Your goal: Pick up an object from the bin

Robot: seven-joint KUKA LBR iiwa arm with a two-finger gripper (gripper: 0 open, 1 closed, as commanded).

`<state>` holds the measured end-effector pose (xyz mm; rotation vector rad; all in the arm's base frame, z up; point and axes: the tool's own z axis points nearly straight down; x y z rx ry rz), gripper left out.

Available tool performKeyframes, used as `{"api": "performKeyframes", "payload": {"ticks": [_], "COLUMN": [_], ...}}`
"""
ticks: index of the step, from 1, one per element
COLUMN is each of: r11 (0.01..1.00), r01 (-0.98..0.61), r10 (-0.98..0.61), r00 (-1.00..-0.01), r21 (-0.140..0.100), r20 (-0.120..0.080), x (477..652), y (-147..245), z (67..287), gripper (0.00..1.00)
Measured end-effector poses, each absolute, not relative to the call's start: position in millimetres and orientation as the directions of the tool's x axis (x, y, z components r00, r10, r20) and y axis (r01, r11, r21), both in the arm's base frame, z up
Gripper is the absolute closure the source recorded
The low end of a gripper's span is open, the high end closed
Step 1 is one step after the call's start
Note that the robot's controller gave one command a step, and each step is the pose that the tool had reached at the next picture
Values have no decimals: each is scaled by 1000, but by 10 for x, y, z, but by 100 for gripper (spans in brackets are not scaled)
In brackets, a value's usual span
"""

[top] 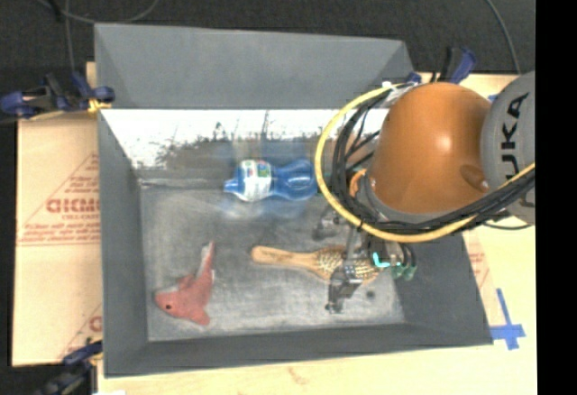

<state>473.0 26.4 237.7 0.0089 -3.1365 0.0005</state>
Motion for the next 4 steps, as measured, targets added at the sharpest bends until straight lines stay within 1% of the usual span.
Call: {"api": "performKeyframes", "payload": {"ticks": [1, 2, 3, 4], "r11": [1000, 999, 984, 984], "r01": [-5, -34, -181, -180], "r10": [-5, -34, -181, -180], "r00": [-1000, -999, -984, -984], "r21": [1, -2, -1, -1], "r20": [-3, -12, -10, -10], "x": [4745, 4807, 5292, 5292], "y": [266, 159, -384, -384], "z": [2410, 1980, 862, 862], "gripper": [0, 0, 100, 100]}}
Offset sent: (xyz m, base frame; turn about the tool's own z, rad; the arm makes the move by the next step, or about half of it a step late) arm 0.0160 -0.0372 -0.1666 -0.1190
